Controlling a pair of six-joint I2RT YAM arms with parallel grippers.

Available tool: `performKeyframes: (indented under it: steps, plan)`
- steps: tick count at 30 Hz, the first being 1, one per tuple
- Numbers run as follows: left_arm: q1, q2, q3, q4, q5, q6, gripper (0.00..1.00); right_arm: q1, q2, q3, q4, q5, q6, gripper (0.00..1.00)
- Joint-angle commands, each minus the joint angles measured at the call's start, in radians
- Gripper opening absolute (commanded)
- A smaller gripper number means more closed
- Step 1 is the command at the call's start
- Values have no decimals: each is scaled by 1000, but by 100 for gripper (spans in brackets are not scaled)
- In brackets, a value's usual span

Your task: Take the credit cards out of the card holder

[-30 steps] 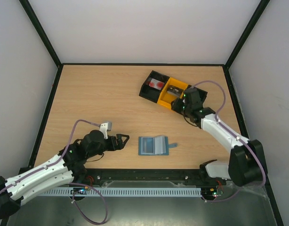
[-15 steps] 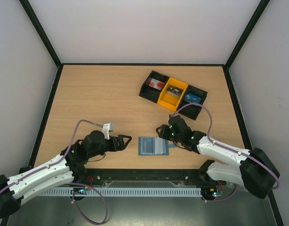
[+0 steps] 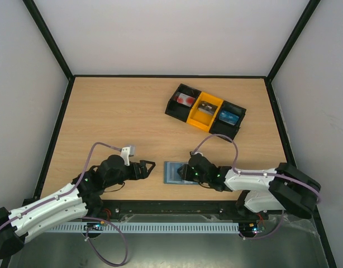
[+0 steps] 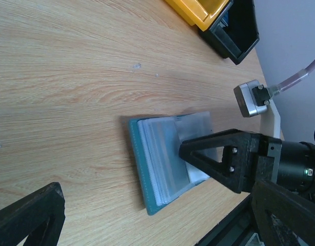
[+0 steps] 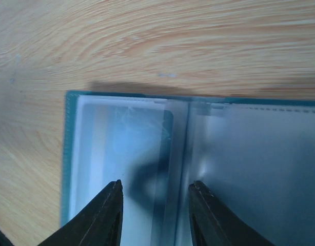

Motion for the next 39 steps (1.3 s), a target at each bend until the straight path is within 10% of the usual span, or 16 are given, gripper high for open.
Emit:
performKeyframes:
  steps: [1,13,39]
  plan:
    - [5,-7,7,-28,-18,6,100,57,95,14,103,40,23,35]
    - [6,-6,-58,35,16,-75,96,162,304,108,196,47,21,24]
    - [13,220,-267,557,227,-246,85,162,138,87,112,168,85,12]
